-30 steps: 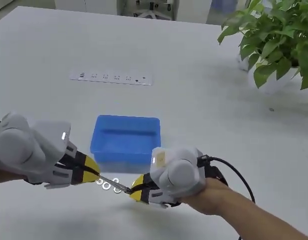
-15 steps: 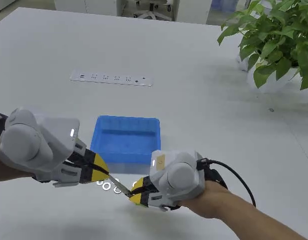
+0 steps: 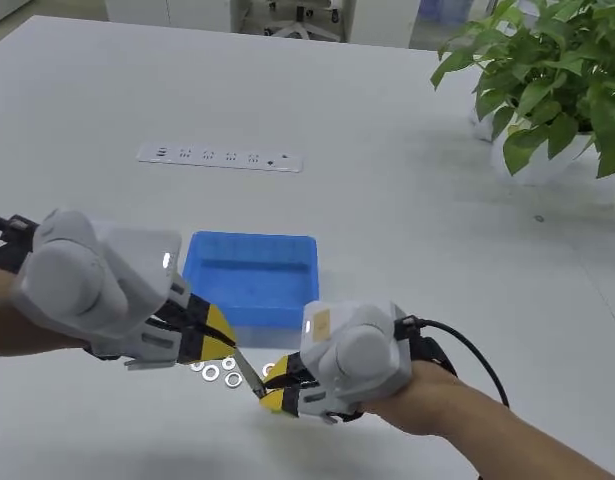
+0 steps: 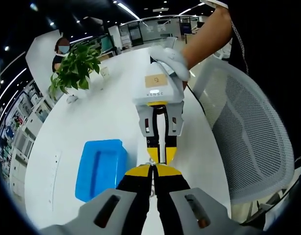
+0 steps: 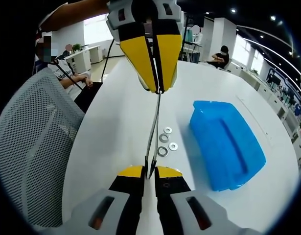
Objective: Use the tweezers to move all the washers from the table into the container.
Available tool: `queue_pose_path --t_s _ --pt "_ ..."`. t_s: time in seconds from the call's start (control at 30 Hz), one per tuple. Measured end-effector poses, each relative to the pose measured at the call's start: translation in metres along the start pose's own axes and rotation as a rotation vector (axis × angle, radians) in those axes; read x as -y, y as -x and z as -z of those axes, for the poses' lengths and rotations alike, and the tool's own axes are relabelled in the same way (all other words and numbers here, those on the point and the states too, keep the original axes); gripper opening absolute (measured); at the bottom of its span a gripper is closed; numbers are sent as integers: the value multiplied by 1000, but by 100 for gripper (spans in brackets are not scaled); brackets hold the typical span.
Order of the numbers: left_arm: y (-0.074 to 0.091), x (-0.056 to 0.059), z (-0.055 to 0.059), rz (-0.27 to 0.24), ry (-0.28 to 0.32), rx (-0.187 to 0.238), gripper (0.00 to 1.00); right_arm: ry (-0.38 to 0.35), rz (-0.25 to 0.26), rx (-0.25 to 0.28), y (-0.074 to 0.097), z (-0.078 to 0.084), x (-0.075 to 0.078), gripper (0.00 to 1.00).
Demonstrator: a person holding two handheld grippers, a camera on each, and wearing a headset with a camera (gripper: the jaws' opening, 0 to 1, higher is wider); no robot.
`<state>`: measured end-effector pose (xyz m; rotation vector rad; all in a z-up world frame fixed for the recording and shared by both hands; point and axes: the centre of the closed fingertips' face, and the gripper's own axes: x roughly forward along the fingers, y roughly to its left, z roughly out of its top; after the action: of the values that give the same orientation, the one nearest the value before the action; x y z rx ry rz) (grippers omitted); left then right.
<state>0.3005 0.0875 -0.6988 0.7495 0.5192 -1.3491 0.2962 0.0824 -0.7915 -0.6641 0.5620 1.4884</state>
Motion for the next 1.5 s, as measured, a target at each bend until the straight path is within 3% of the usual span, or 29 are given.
queue_pose_path --t_s 0.6,1.13,1.5 --pt "-6 4 -14 24 -32 4 5 14 6 -9 1 0 -2 11" --pt "-15 7 -27 51 -55 25 5 -24 7 3 4 2 -2 11" --pt "-19 7 -28 58 -53 30 5 -29 7 14 4 2 -3 8"
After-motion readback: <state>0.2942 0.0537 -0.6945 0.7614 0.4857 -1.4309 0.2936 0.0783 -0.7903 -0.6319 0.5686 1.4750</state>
